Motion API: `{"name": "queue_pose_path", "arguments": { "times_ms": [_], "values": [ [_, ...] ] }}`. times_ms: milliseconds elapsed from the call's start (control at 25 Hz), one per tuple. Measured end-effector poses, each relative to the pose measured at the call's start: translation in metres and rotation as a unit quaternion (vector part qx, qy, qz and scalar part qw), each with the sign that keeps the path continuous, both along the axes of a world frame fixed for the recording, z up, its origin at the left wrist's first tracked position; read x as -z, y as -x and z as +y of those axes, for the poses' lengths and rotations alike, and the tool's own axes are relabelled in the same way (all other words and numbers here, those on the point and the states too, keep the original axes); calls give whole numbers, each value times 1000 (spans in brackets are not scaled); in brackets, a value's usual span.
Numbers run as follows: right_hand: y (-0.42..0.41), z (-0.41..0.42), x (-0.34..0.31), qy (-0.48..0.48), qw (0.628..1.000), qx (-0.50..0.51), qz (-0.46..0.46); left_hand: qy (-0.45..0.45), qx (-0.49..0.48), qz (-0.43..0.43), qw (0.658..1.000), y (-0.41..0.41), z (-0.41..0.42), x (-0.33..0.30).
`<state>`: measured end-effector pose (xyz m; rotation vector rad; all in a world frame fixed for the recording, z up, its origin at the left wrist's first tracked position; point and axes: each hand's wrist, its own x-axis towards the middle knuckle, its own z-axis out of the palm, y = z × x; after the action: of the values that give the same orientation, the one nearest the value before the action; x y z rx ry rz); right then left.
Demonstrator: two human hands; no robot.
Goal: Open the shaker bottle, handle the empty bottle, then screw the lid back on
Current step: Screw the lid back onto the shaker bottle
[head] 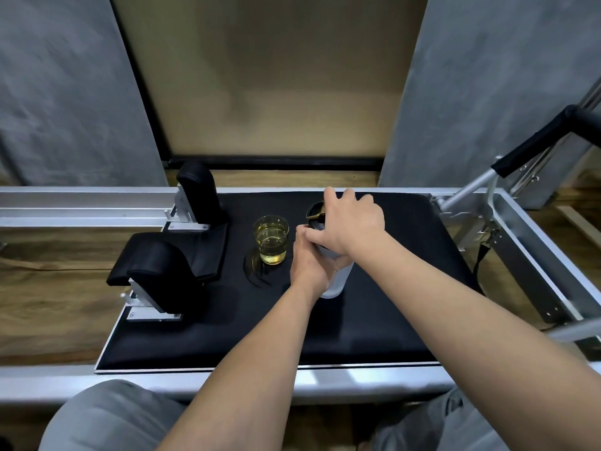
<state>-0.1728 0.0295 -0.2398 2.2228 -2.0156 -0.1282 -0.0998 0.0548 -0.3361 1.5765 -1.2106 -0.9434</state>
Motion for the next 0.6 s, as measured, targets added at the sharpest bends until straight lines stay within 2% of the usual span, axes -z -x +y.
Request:
{"name": "queue_pose_path", "arguments": {
  "times_ms": [120, 200, 280, 320, 440, 520, 600],
  "values": [
    [-2, 2, 1, 6, 1000, 10, -8, 44, 20, -73, 996, -10, 2, 5],
    [-5, 2, 3, 12, 1000, 12, -4, 17, -17, -67, 997, -5, 3, 13],
    [-5, 1, 3, 17, 1000, 1, 7, 26, 19, -164, 986, -4, 7, 17],
    [-4, 0, 3, 18, 1000, -7, 9, 36, 28, -172, 984, -1, 7, 21],
    [2, -2, 5, 15, 1000, -25, 1, -2, 17, -29, 999, 5, 6, 11],
    [8, -4, 5, 14, 999, -41, -7, 12, 31, -5, 999, 3, 1, 11],
    [17, -8, 3, 5, 997, -81, -20, 33, 69, 57, 995, -2, -5, 21]
  ]
}}
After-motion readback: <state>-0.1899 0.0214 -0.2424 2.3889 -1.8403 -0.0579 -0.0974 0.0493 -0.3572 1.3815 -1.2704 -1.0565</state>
